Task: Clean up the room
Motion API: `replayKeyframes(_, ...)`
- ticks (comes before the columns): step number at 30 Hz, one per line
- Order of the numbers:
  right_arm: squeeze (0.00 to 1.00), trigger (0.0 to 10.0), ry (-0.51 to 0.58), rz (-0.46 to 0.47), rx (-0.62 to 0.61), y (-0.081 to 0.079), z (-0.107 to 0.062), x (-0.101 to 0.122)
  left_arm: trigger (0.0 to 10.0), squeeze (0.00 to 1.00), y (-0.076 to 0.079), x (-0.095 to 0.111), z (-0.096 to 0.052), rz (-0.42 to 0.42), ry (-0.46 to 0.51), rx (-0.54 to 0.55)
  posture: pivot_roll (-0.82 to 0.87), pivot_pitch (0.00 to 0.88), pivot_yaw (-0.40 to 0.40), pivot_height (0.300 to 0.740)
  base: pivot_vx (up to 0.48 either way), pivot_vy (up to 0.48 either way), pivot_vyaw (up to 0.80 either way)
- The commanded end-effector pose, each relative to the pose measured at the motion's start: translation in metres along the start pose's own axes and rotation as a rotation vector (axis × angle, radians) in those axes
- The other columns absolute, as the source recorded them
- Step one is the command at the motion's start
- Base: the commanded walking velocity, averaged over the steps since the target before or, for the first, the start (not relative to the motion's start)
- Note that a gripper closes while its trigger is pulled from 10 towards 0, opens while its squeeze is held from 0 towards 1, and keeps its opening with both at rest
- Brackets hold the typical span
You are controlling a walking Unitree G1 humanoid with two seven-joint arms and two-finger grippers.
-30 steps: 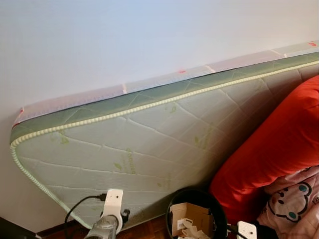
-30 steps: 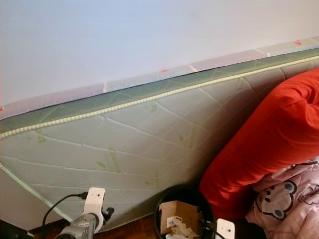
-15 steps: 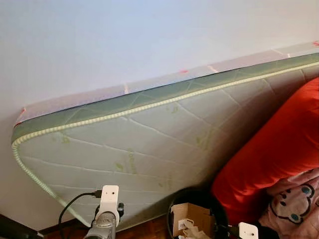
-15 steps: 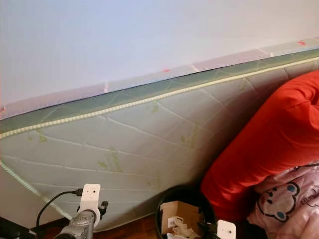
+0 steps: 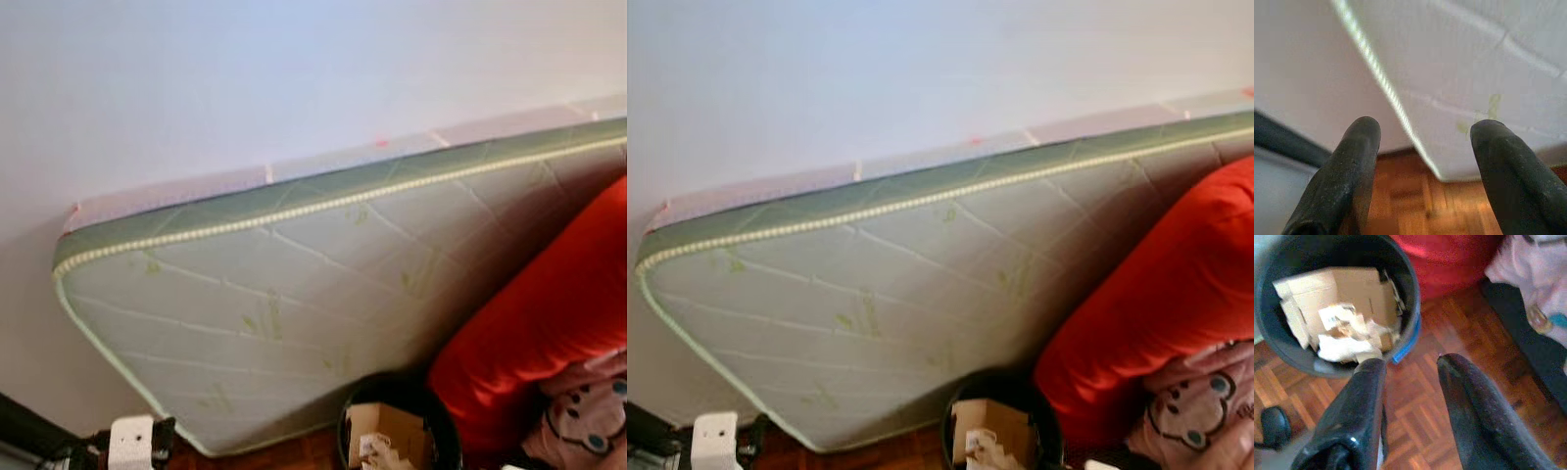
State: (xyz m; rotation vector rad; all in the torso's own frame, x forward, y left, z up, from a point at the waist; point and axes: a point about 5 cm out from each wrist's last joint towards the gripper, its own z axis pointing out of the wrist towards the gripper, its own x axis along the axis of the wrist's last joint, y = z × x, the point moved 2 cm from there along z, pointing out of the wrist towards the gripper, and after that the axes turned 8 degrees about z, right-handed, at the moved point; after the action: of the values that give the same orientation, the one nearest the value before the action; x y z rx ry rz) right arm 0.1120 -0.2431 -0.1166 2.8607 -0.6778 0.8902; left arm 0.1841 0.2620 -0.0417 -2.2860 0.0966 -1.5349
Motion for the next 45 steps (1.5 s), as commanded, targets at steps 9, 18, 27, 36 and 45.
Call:
replayKeyframes(9,0.0,10.0,-0.114,0.039,-0.094,0.037,-0.011,-0.02,10.0,0.0,0.005,-0.028,-0.002,-0.02,-0.186,-0.101,-0.02,0.0,-0.002,0.734,0.0,0.0,0.0)
replayKeyframes(18,0.0,10.0,-0.155,0.064,-0.124,0.051,-0.014,-0.02,10.0,0.0,0.032,-0.037,0.013,0.009,-0.471,-0.2,-0.07,0.0,0.019,0.734,0.0,0.0,0.0)
replayKeyframes(27,0.0,10.0,-0.074,0.063,-0.004,-0.012,0.003,-0.006,10.0,0.0,0.049,-0.033,0.015,0.014,-0.499,-0.266,-0.08,0.0,0.027,0.734,0.0,0.0,0.0)
replayKeyframes(36,0.0,10.0,-0.066,0.053,0.012,-0.017,0.005,-0.001,10.0,0.0,0.057,-0.042,0.007,-0.004,-0.575,-0.248,-0.08,0.0,0.03,0.734,0.0,0.0,0.0)
replayKeyframes(45,0.0,10.0,-0.079,0.023,0.016,-0.016,0.004,-0.006,10.0,0.0,0.062,-0.037,0.01,0.003,-0.558,-0.267,-0.08,0.0,0.03,0.734,0.0,0.0,0.0)
